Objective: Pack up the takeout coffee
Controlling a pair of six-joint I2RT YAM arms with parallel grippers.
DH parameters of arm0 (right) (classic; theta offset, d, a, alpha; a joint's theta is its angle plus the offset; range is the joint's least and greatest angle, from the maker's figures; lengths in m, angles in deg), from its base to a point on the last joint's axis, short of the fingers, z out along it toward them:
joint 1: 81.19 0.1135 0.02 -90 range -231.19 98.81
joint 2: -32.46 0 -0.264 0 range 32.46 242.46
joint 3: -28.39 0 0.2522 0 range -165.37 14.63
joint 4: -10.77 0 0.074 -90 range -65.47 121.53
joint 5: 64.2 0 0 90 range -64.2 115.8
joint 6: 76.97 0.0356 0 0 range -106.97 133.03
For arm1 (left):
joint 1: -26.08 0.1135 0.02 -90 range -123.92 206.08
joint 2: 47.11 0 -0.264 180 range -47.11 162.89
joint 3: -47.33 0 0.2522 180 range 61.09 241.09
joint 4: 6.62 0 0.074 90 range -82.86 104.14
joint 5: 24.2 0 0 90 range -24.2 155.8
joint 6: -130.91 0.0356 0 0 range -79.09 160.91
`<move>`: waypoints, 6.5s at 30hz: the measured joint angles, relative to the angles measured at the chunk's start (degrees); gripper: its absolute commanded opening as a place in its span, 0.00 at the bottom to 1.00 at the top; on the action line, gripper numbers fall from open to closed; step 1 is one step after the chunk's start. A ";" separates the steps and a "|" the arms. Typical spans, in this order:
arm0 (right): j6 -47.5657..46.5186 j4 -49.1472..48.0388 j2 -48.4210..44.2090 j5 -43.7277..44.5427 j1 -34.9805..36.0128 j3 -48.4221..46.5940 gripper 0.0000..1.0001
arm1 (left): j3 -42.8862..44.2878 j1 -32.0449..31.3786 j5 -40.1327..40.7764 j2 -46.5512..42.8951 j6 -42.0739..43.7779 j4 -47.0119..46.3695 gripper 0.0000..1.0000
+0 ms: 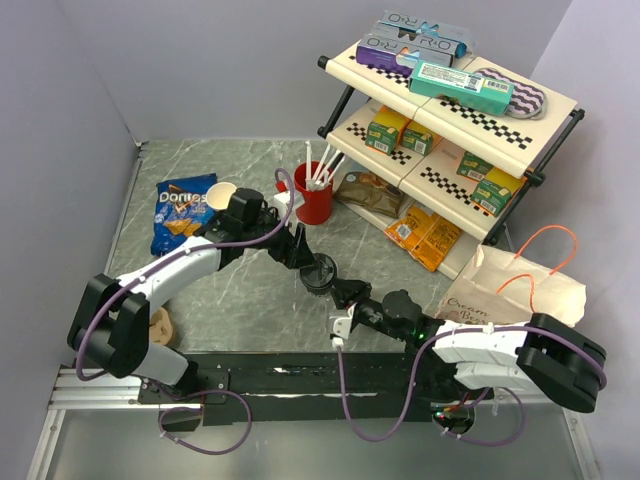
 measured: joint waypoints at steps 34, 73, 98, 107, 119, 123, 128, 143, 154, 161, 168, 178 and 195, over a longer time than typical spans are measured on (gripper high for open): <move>6.47 2.82 1.20 4.70 0.13 -2.34 0.38 | 1.09 -1.84 2.71 5.90 4.37 0.55 0.82; 54.14 58.16 5.88 -19.39 -23.41 -40.11 0.66 | 8.68 -1.73 0.00 14.97 -0.04 0.46 0.78; 57.48 60.76 17.99 -24.02 -25.81 -45.51 0.64 | 8.02 2.75 -7.50 16.06 -7.30 -2.12 0.76; 57.05 59.82 21.55 -21.88 -26.01 -47.89 0.59 | 7.65 3.37 -9.09 16.90 -8.41 -3.19 0.78; 55.84 60.11 24.55 -20.79 -26.05 -51.19 0.56 | 6.93 4.55 -11.91 17.77 -11.41 -5.75 0.79; 55.08 60.22 25.20 -20.28 -25.92 -52.26 0.56 | 6.80 5.01 -12.68 17.79 -12.46 -6.54 0.81; 53.77 60.33 25.59 -18.97 -24.83 -53.07 0.56 | 6.43 5.53 -12.85 17.81 -13.55 -7.34 0.86; 50.88 62.03 27.47 -15.21 -23.30 -56.22 0.56 | 2.56 8.66 -12.26 14.03 -15.78 -8.55 0.99; 49.22 62.42 28.28 -14.62 -22.73 -56.98 0.56 | -6.49 17.14 -6.12 4.37 -21.35 -9.03 0.95; 46.80 62.25 28.28 -12.76 -20.33 -57.09 0.57 | -5.64 16.41 -2.89 11.56 -23.71 -7.37 0.93; 44.72 62.25 28.57 -11.02 -18.29 -58.10 0.58 | -3.74 14.47 -3.02 15.54 -24.92 -7.65 0.93; 41.90 61.75 29.79 -9.29 -16.61 -59.89 0.59 | -3.74 13.00 -3.48 16.22 -25.73 -9.64 0.93; 40.54 60.41 31.34 -8.24 -16.13 -61.48 0.59 | -3.65 13.00 -4.61 17.35 -25.79 -9.86 0.93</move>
